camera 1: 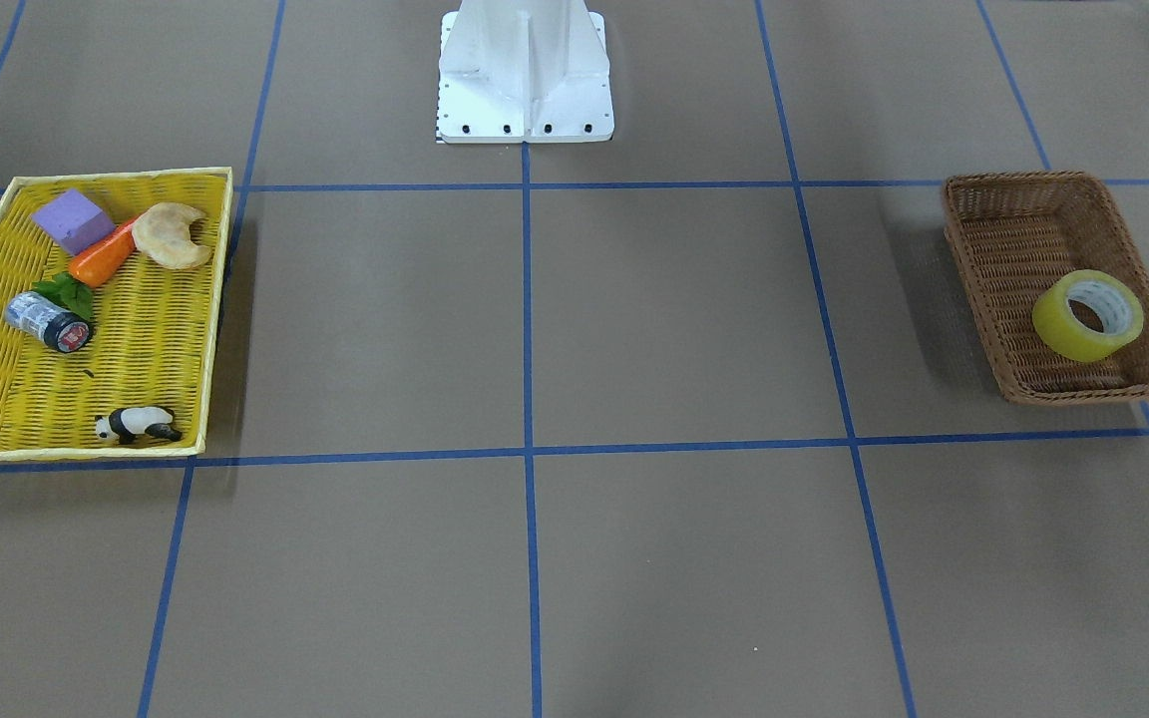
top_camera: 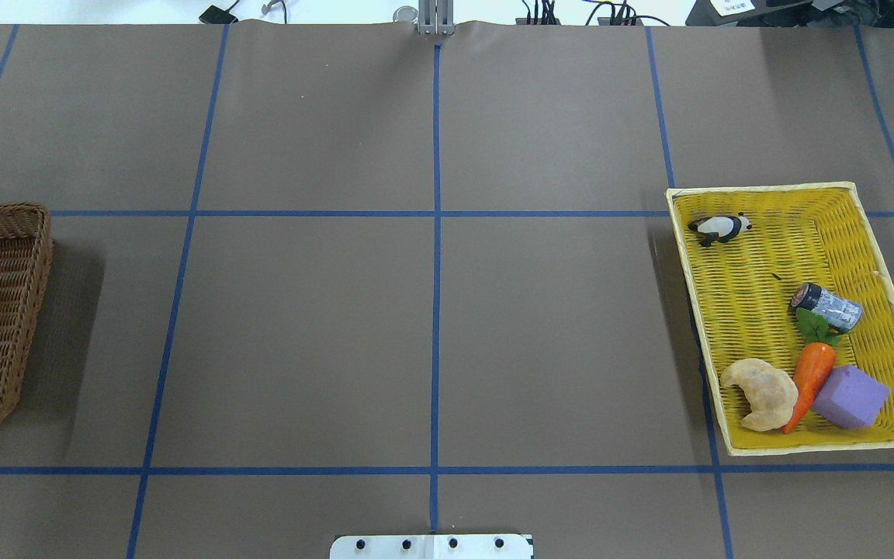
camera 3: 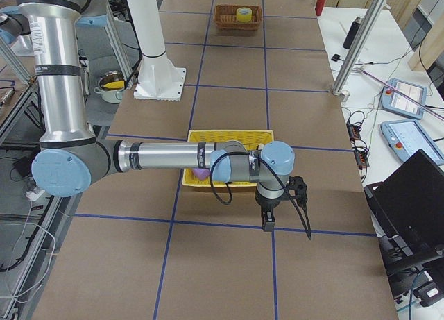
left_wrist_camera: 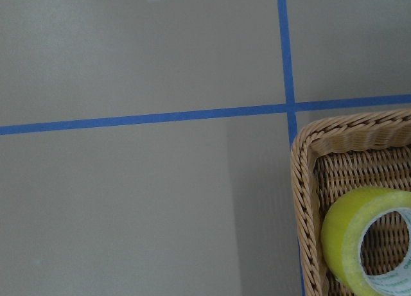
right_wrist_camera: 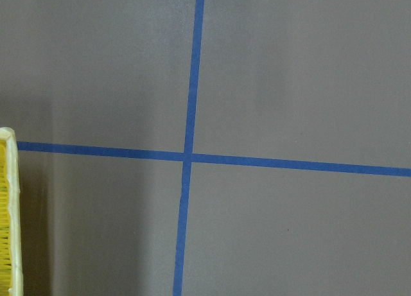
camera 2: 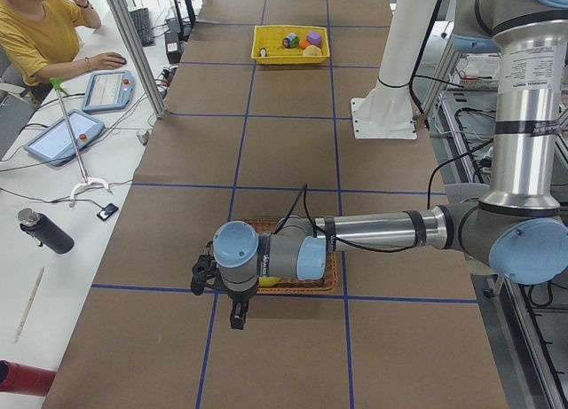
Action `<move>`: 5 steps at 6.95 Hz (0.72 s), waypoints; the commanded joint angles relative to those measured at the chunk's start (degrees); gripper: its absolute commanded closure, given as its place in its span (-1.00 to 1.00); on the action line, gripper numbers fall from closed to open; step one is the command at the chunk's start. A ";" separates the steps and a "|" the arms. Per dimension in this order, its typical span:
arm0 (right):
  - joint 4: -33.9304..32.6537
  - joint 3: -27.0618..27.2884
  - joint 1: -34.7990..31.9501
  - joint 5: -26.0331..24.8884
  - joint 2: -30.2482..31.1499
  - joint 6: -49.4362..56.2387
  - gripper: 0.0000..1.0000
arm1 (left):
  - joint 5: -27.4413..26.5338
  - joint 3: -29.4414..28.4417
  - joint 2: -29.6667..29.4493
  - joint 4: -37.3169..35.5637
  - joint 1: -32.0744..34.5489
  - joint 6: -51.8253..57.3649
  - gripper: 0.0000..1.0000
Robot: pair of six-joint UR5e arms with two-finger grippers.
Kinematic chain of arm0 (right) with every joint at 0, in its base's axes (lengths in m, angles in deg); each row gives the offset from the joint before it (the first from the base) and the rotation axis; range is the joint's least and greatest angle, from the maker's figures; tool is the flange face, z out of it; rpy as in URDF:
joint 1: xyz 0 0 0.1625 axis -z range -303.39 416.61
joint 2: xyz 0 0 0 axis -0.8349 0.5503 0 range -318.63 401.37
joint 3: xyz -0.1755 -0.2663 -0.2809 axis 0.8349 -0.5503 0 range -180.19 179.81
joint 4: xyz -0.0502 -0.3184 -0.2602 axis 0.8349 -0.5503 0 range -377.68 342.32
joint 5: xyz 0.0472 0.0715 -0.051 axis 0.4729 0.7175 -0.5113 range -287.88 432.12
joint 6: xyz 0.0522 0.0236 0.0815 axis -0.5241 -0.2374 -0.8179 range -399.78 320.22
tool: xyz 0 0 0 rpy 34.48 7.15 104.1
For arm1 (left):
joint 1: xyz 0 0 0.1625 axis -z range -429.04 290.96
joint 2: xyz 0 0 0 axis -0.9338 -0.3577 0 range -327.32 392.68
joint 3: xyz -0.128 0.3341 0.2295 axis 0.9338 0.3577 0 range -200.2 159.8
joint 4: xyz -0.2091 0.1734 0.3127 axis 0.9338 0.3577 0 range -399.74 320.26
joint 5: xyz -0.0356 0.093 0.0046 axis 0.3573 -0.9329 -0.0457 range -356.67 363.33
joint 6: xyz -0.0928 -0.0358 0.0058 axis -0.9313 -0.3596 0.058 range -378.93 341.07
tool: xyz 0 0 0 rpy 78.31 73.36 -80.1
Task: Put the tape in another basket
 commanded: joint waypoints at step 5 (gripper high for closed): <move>0.00 -0.24 0.00 0.00 0.24 -0.09 -1.00 | 0.00 5.34 4.16 -0.02 -0.09 0.01 -0.96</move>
